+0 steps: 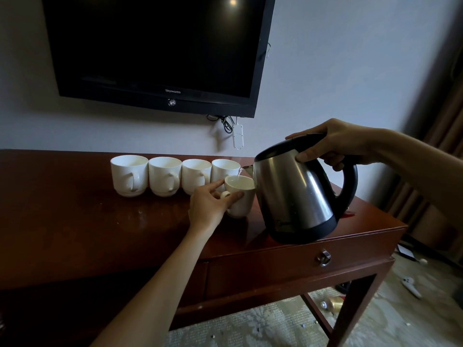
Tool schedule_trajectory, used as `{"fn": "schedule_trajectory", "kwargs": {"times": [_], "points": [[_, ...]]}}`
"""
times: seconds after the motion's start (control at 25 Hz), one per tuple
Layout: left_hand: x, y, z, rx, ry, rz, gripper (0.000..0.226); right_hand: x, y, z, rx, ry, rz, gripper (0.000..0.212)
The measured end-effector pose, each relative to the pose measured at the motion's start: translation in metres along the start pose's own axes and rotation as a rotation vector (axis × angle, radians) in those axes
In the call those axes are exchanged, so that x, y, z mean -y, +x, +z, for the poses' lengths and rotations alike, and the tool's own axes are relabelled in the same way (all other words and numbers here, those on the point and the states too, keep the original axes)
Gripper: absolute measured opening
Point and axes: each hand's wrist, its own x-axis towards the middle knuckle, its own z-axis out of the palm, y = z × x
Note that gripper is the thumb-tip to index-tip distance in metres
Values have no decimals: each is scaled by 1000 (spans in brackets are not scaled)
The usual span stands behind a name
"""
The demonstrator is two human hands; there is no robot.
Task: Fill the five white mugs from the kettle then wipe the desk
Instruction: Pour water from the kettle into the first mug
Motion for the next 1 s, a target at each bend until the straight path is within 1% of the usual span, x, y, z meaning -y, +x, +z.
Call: {"fn": "schedule_trajectory", "kwargs": {"times": [0.08, 0.12, 0.24, 0.32, 0.48, 0.76, 0.88, 1.0], "points": [[0, 0, 0, -2, 6, -6, 68, 0, 0, 0, 4, -2, -1, 57], [-1, -1, 0, -1, 3, -12, 70, 1, 0, 0, 5, -1, -1, 58], [-3, -2, -1, 3, -7, -5, 87, 2, -1, 1, -1, -5, 3, 58], [-2, -2, -1, 10, -8, 4, 92, 3, -1, 2, -1, -3, 3, 57], [-4, -1, -1, -8, 20, 7, 92, 4, -1, 3, -12, -4, 7, 49], [-8, -5, -2, -31, 31, -1, 97, -1, -2, 1, -15, 23, 4, 50], [-8, -5, -1, -35, 45, 16, 96, -13, -5, -3, -44, 58, -18, 56], [-10, -6, -2, -40, 38, -4, 96, -40, -12, 8, -165, 163, -101, 72]]}}
